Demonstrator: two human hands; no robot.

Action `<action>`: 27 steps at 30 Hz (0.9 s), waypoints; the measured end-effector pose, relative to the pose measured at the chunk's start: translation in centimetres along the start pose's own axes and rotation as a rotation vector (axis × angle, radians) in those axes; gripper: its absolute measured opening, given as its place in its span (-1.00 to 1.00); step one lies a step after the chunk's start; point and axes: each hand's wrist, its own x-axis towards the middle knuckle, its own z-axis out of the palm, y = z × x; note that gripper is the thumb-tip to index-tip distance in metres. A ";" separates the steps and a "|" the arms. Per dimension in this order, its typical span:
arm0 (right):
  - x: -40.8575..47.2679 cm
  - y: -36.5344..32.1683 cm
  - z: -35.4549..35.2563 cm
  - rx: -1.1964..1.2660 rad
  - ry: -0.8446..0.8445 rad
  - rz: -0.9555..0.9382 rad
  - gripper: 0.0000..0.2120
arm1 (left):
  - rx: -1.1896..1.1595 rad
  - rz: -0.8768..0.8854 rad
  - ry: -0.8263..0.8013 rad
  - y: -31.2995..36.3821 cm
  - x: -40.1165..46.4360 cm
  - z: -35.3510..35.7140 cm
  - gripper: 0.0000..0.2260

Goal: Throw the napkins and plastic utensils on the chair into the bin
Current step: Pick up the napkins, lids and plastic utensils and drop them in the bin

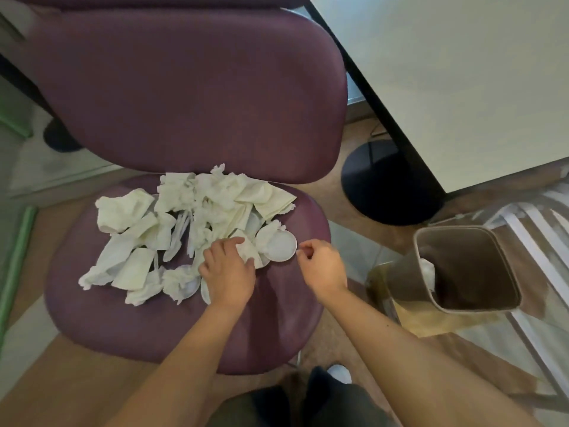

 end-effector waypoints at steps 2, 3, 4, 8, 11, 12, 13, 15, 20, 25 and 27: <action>0.8 -0.4 1.3 -0.055 -0.012 -0.002 -0.64 | 0.057 0.005 -0.034 -1.5 0.3 0.4 -0.46; 1.2 -0.5 1.7 -0.098 -0.020 0.012 -0.54 | 0.085 0.026 -0.040 -2.1 0.5 0.6 -0.41; 1.6 -0.7 2.3 -0.164 -0.030 0.021 -0.43 | 0.105 0.049 -0.029 -2.7 0.8 0.8 -0.37; 2.0 -1.2 3.8 -0.371 -0.017 0.011 -0.22 | 0.153 0.121 -0.018 -4.2 1.6 1.4 -0.30; 2.1 -0.9 4.6 -0.347 0.033 0.005 -0.32 | 0.190 0.125 -0.047 -4.8 2.2 1.4 -0.26; 1.8 -0.8 4.7 -0.310 0.052 0.007 -0.36 | 0.194 0.125 -0.046 -5.0 2.3 1.4 -0.24; 1.7 -0.8 4.8 -0.262 0.066 0.013 -0.39 | 0.185 0.120 -0.060 -5.0 2.5 1.3 -0.22; 1.4 -0.6 4.8 -0.149 0.083 0.015 -0.49 | 0.165 0.110 -0.096 -5.0 2.8 1.0 -0.19; 0.5 0.5 4.3 0.050 0.065 -0.058 -0.72 | 0.160 0.116 -0.106 -4.4 2.7 -0.2 -0.19; -0.9 0.8 2.4 0.228 0.061 -0.113 -0.70 | 0.150 0.173 0.054 -3.4 1.6 -0.8 -0.56; -1.2 0.7 1.8 0.230 0.064 -0.147 -0.68 | 0.155 0.190 0.102 -3.2 1.5 -1.2 -0.70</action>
